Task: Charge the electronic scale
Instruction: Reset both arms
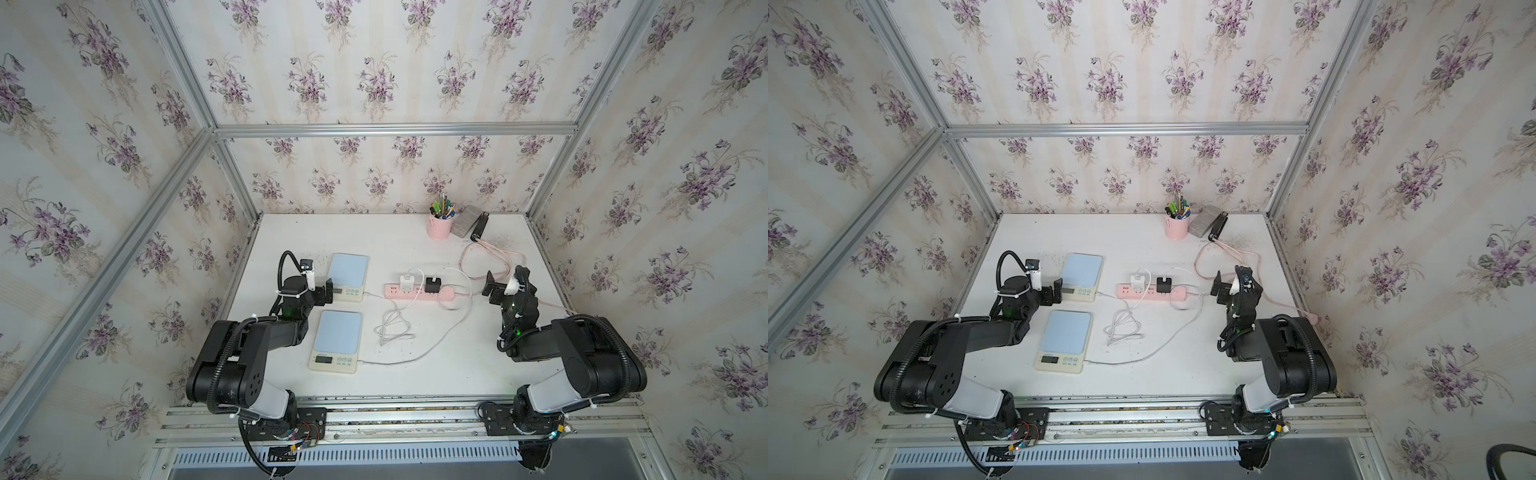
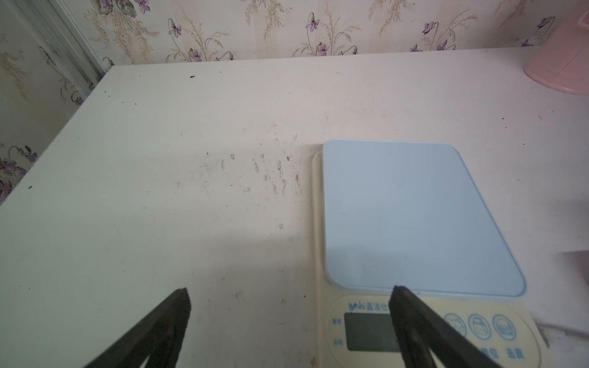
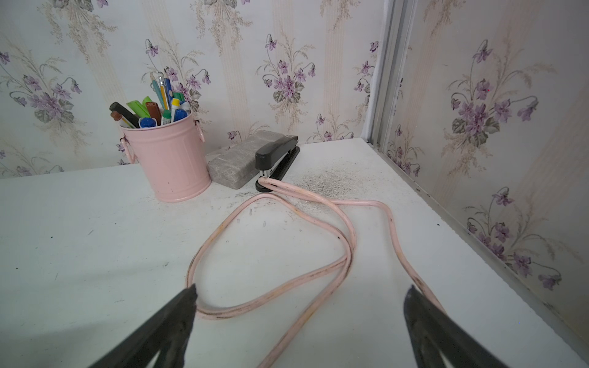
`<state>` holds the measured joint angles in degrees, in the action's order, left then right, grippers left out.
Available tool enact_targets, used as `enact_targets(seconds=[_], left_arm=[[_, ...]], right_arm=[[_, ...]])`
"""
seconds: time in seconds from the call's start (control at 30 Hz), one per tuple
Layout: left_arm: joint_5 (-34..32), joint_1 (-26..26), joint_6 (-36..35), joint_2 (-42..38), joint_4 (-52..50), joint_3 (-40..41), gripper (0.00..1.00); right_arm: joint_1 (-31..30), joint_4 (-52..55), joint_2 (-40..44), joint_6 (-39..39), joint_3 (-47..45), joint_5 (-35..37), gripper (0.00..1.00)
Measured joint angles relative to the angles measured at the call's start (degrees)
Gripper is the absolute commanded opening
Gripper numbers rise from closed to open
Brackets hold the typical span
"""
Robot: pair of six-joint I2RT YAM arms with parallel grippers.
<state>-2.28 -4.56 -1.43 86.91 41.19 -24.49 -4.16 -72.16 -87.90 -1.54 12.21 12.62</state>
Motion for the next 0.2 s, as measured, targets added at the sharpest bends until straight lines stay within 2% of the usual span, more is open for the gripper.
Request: enact_targets(seconds=[0.2], left_arm=[[0.0,0.0,0.0,0.0,0.0,0.0,0.99]], right_arm=[[0.0,0.1,-0.2,0.0,0.4,0.0,1.00]])
